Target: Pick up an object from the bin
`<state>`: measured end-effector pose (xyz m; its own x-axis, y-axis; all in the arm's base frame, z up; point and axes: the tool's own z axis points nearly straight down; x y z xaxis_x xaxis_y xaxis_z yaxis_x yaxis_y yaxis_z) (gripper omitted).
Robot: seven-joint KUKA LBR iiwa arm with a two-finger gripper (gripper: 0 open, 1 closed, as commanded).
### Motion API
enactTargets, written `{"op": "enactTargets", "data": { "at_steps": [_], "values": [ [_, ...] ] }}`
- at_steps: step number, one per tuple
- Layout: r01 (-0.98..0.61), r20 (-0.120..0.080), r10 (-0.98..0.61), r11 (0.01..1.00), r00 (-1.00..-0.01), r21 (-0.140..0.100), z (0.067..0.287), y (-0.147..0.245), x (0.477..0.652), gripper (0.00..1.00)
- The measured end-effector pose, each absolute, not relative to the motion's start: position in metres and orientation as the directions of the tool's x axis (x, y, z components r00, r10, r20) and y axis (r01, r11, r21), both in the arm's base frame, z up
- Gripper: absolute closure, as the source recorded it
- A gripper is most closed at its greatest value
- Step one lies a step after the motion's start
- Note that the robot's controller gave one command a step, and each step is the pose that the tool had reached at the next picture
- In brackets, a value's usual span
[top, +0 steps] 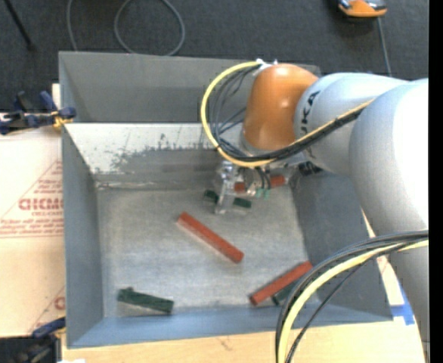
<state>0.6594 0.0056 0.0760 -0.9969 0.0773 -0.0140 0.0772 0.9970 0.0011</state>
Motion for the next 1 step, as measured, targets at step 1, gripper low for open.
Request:
{"op": "enactTargets", "data": {
  "at_steps": [1],
  "values": [
    [-0.133, -0.012, -0.133, 0.991, -0.991, -0.005, 0.2206, -0.0444, 0.6368, 1.0]
  ]
}}
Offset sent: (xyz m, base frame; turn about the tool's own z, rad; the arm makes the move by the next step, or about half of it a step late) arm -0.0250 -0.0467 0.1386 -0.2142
